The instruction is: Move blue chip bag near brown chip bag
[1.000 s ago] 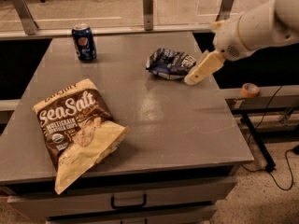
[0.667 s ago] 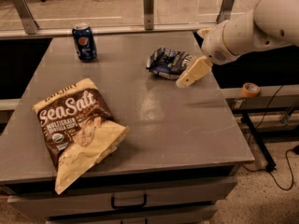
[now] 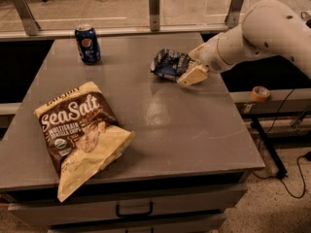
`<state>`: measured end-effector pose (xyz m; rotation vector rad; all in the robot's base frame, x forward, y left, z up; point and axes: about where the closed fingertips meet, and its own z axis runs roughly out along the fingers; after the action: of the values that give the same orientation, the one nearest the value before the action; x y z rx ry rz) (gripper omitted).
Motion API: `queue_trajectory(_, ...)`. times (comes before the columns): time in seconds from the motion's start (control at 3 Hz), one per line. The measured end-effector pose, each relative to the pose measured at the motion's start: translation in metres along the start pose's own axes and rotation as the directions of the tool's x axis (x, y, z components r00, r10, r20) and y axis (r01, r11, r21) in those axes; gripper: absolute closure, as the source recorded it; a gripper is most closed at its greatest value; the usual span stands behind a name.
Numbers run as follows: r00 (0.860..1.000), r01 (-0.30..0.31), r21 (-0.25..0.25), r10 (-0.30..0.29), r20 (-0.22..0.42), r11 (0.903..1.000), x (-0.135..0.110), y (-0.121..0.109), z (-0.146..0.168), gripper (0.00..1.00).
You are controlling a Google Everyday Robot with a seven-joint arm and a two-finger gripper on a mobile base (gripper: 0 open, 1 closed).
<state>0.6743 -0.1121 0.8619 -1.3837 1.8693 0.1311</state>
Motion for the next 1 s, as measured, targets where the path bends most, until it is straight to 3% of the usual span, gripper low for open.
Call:
queue_trajectory(0.33, 1.0, -0.015, -0.028, 0.015, -0.019, 0.9995, 0.013, 0.003, 0.019, 0.62)
queue_trajectory(0.67, 1.0, -0.014, -0.031, 0.014, -0.014, 0.9994, 0.012, 0.002, 0.017, 0.84)
queue_trajectory(1.0, 0.998, 0.007, -0.099, -0.001, 0.06, 0.995, -0.01, 0.017, -0.004, 1.0)
